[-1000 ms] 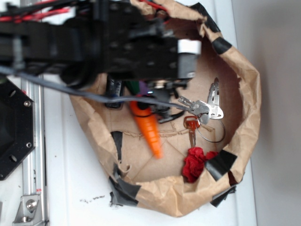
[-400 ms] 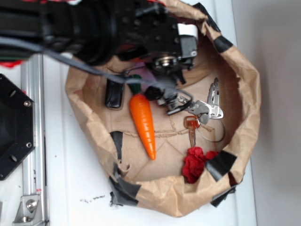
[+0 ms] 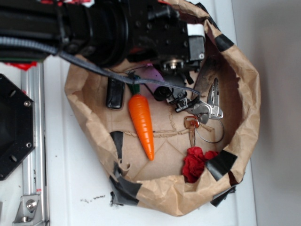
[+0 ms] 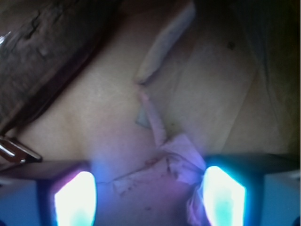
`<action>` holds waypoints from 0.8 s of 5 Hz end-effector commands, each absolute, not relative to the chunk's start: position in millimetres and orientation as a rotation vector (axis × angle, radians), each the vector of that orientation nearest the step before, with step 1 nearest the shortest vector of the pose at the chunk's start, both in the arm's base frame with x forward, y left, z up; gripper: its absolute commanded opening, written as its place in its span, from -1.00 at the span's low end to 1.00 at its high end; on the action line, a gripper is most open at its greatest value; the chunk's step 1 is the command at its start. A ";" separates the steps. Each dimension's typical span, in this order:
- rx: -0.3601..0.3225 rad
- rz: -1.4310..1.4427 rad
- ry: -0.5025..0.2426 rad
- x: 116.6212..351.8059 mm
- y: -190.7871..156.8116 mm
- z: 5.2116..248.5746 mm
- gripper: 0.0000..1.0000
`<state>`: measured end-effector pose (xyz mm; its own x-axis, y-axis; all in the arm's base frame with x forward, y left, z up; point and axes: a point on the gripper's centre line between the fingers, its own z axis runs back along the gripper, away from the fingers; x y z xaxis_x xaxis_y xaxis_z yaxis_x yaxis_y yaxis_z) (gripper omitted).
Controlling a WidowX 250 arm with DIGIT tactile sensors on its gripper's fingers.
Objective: Grab the wood chip.
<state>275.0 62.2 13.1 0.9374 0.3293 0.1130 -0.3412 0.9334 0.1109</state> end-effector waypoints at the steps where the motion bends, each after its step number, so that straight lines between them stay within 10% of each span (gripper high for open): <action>1: 0.138 0.337 -0.100 269.7 65.5 19.2 -1.00; 2: 0.121 0.335 -0.104 257.8 64.9 48.8 1.00; 4: 0.042 0.495 -0.278 254.4 75.1 102.5 1.00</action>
